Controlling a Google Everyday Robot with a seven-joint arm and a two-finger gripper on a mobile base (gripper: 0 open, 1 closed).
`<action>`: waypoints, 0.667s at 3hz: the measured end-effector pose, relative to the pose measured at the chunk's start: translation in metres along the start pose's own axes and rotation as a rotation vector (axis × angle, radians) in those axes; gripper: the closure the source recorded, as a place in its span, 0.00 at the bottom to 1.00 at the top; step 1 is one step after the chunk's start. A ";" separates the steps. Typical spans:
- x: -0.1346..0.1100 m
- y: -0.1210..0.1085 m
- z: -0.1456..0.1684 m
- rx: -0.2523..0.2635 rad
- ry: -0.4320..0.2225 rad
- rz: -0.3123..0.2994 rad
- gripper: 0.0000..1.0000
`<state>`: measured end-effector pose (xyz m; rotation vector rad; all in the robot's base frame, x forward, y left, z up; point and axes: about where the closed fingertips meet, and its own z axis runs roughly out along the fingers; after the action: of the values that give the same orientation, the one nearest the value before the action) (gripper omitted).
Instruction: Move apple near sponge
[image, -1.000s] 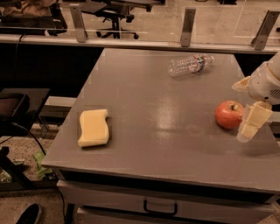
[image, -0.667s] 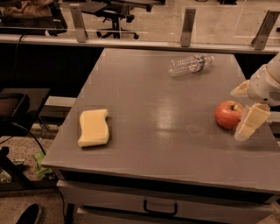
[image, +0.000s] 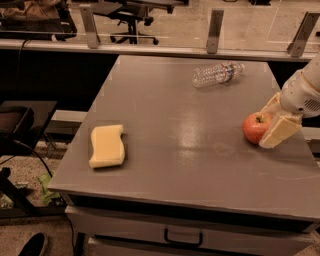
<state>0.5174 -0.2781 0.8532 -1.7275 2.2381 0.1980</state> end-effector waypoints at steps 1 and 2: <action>-0.023 0.002 -0.003 -0.016 -0.035 -0.013 0.85; -0.056 0.005 -0.002 -0.044 -0.095 -0.033 1.00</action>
Offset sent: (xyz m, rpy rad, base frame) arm 0.0102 0.0902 0.0348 0.1761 0.0133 0.0932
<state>0.5247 -0.2259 0.8726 -1.7378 2.1511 0.3171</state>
